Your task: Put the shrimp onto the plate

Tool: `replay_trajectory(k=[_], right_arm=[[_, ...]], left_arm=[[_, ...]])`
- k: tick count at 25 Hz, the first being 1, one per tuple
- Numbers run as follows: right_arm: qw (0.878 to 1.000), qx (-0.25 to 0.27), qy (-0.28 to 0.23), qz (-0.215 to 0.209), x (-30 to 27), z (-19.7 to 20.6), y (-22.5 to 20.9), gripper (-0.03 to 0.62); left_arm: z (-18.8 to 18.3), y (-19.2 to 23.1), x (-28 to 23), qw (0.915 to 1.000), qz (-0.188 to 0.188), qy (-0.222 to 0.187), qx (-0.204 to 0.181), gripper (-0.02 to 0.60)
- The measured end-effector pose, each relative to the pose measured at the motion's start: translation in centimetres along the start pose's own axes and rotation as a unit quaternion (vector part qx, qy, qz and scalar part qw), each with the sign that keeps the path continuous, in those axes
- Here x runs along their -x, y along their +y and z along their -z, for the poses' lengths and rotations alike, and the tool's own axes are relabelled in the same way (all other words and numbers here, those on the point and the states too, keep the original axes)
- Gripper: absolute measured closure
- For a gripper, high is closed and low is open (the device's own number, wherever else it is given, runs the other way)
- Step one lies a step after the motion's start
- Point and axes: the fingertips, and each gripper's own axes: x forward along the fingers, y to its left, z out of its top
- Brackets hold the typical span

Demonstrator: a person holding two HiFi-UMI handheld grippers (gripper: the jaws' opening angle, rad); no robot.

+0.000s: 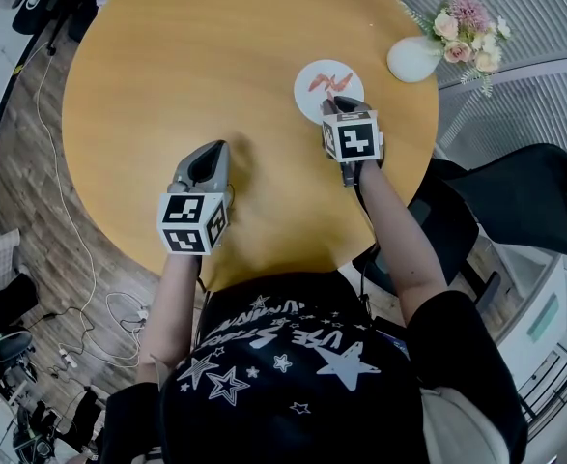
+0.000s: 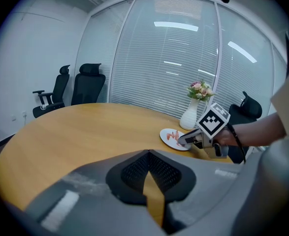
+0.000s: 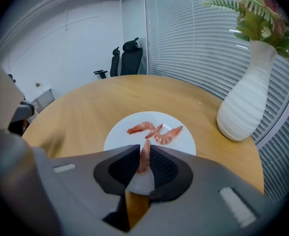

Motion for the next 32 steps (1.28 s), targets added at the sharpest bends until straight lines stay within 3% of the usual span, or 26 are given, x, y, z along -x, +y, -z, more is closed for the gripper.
replay_trajectory(k=[25, 32], right_arm=[[1.000, -0.006, -0.018, -0.006, 2.6, -0.7, 1.1, 0.507], [0.999, -0.010, -0.054, 0.001, 5.6, -0.7, 1.3, 0.510]], left_arm=[[-1.1, 0.6, 2.6, 0.9997, -0.013, -0.022, -0.001, 0.580], [-1.5, -0.5, 4.6, 0.9989, -0.014, -0.044, -0.010, 0.580]])
